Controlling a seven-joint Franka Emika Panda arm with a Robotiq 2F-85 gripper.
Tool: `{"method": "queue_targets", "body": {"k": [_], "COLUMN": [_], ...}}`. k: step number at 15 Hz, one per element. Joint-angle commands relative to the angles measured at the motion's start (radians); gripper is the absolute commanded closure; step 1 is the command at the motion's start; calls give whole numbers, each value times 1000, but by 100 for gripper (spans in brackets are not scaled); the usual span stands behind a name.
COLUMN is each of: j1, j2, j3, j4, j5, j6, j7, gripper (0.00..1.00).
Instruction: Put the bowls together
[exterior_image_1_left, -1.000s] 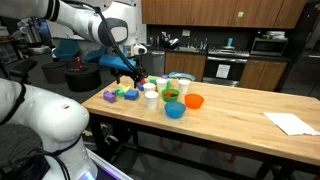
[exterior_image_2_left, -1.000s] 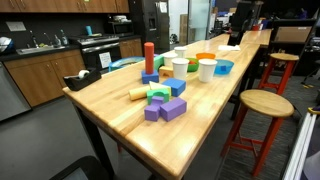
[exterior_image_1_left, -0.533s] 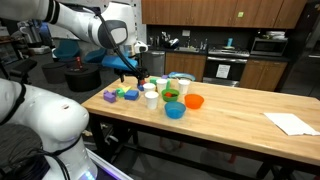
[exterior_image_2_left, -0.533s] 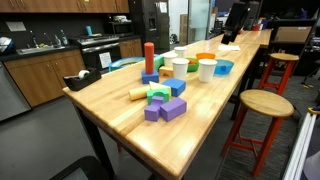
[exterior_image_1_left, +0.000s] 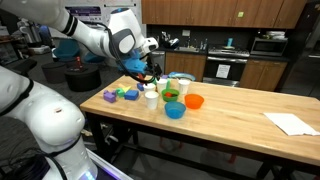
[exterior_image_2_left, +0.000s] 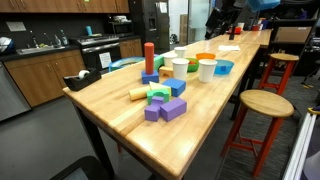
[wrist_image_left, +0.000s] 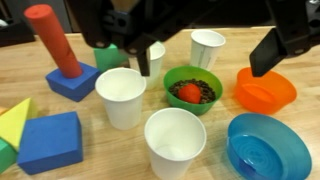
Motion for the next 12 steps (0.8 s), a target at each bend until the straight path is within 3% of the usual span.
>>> {"method": "queue_targets", "body": {"k": [1, 5, 9, 12], "j1": [-184, -279, -199, -169], "j2": [77, 111, 146, 193], "j3": [78, 36, -97, -130], "j4": [25, 65, 93, 102], "j5": [-125, -196, -176, -205], "j6": [32, -24, -120, -162], "j7": [138, 139, -115, -229], "gripper": [0, 0, 0, 0]}}
